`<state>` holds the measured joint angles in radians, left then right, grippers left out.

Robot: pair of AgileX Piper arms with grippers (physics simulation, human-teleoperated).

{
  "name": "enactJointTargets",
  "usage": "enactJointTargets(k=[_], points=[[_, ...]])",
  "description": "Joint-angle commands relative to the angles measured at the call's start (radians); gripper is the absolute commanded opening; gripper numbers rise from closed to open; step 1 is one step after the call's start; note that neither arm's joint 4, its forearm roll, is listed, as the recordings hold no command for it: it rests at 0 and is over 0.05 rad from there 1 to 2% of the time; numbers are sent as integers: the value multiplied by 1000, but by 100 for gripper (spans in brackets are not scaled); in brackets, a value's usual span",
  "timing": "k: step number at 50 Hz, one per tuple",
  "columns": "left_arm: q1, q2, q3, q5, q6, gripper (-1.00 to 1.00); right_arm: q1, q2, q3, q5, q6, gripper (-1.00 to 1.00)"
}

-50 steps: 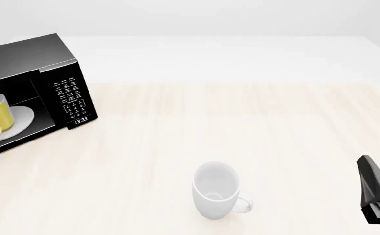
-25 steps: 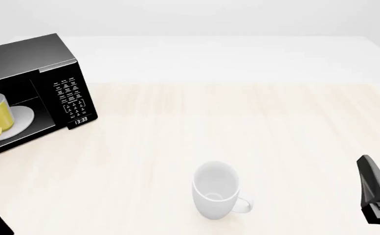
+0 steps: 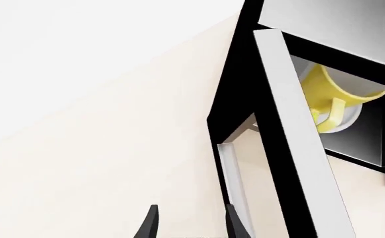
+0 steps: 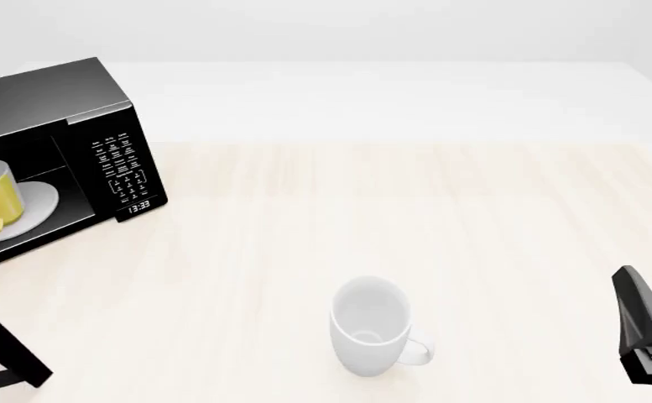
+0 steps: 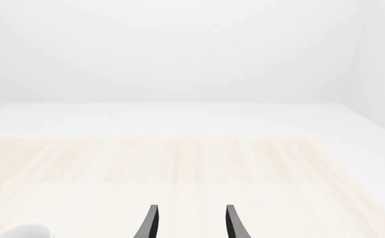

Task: Put the yellow and white mug in the microwave and close it.

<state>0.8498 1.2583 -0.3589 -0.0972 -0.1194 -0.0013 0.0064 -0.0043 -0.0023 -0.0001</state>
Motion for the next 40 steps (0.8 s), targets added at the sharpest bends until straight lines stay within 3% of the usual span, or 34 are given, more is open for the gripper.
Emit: enactJointTargets(k=[1, 40], points=[[-52, -17, 0, 5, -17, 100, 0, 0, 0, 0, 0, 100], [-165, 2, -8, -28, -61, 100, 0, 0, 0, 0, 0, 100]])
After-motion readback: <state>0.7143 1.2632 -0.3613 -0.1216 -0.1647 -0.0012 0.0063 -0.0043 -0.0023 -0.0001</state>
